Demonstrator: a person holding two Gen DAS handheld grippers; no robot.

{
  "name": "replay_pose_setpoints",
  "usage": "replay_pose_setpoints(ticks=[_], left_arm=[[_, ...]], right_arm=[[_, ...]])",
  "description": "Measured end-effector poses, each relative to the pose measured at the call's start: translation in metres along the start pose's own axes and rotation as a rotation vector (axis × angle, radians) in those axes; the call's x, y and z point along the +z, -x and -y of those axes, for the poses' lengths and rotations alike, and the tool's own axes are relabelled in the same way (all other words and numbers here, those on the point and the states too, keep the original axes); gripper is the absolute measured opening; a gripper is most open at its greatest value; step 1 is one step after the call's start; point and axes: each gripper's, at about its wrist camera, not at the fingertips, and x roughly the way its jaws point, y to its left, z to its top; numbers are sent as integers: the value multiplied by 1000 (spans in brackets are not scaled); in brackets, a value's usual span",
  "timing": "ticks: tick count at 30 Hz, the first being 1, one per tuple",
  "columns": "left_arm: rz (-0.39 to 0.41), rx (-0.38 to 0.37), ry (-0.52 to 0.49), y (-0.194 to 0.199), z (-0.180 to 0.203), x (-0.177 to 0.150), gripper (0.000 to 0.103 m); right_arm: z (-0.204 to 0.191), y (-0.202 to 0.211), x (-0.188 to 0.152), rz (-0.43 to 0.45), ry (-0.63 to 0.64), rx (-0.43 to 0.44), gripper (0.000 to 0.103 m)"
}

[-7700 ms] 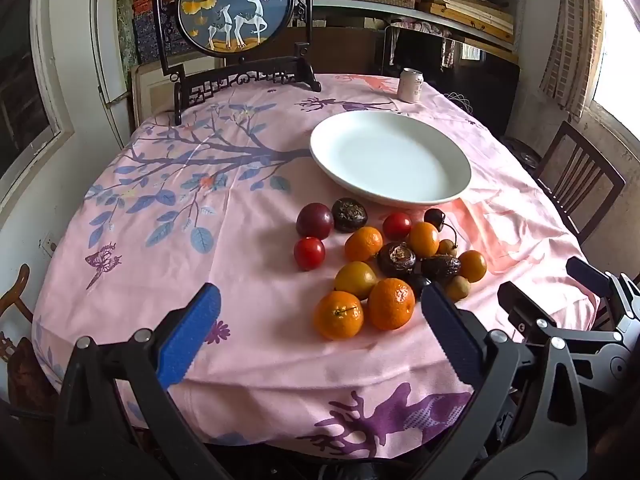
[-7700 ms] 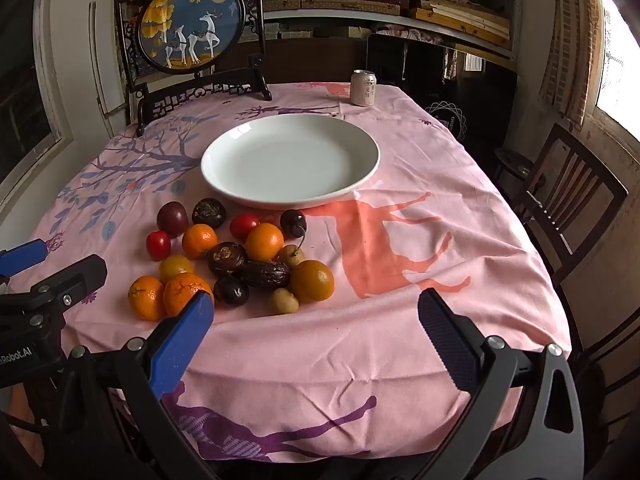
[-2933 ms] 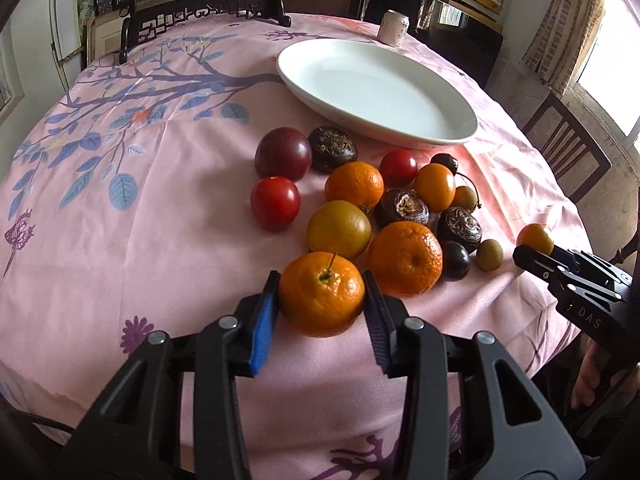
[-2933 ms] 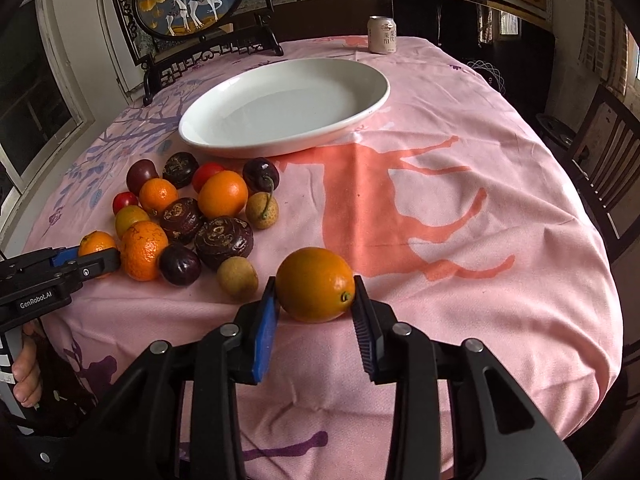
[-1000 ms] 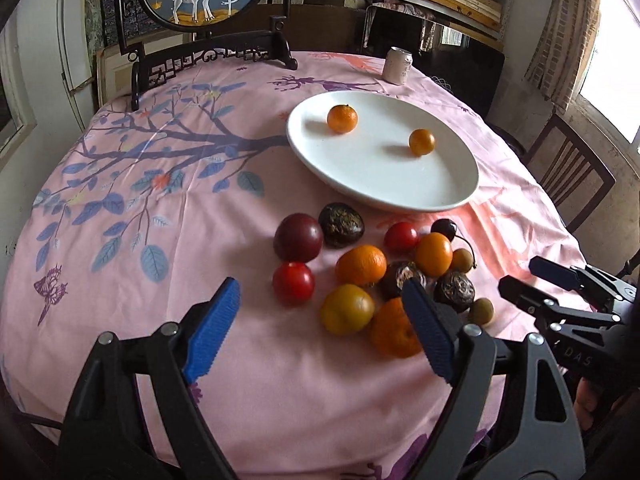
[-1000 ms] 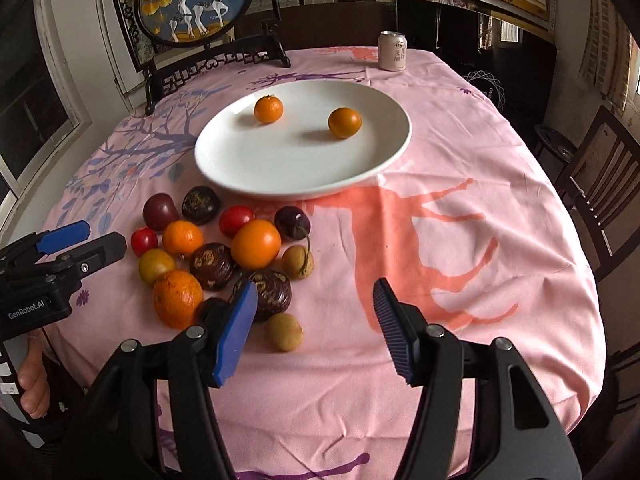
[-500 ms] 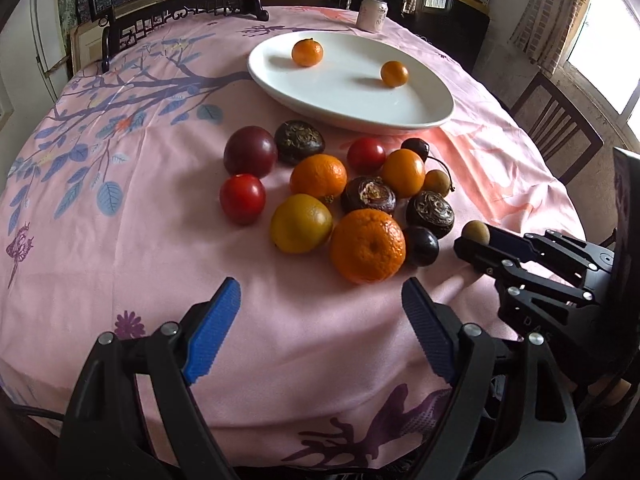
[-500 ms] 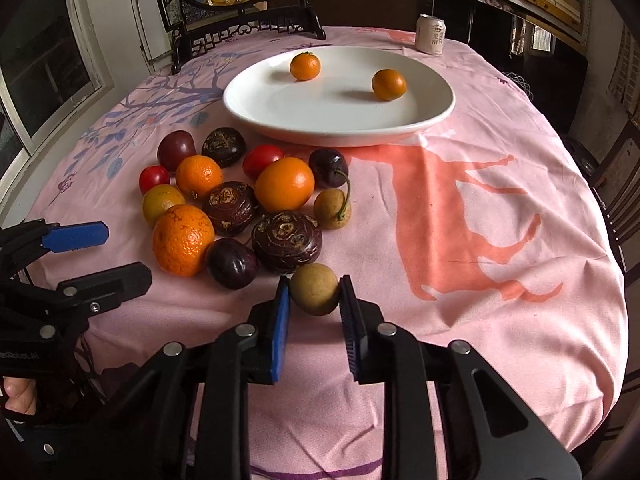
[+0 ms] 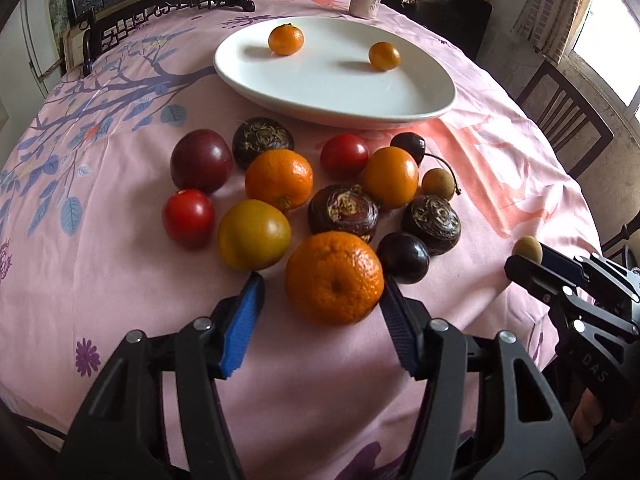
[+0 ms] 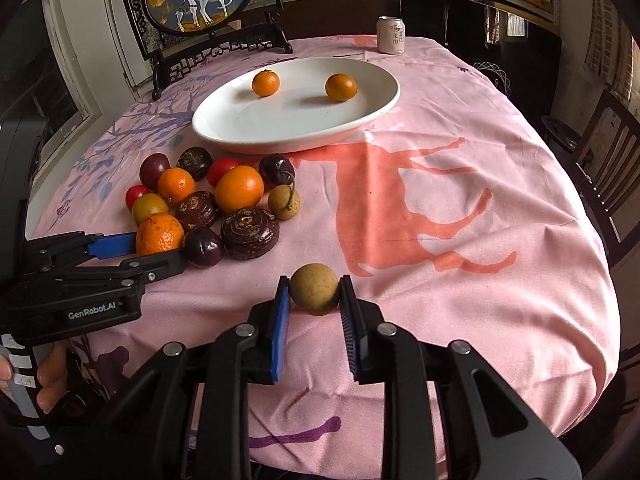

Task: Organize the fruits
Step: 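Grasp a small brown round fruit with the right gripper while the left grasps a large tangerine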

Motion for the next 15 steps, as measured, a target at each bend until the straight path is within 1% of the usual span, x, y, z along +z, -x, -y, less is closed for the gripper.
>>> replay_pose_setpoints(ticks=[1,2,11,15], left_arm=[[6,-7,9,0,-1,2,54],[6,-23,16,0,-1,3,46],[25,-53,-2,17,3,-4,46],[26,-74,-2,23,-1,-2,46]], right_arm=[[0,0,0,1,-1,2,25],[0,1,0,2,-1,2,25],[-8,-2,0,1,17,13,25],[-14,-3,5,5,28,14,25]])
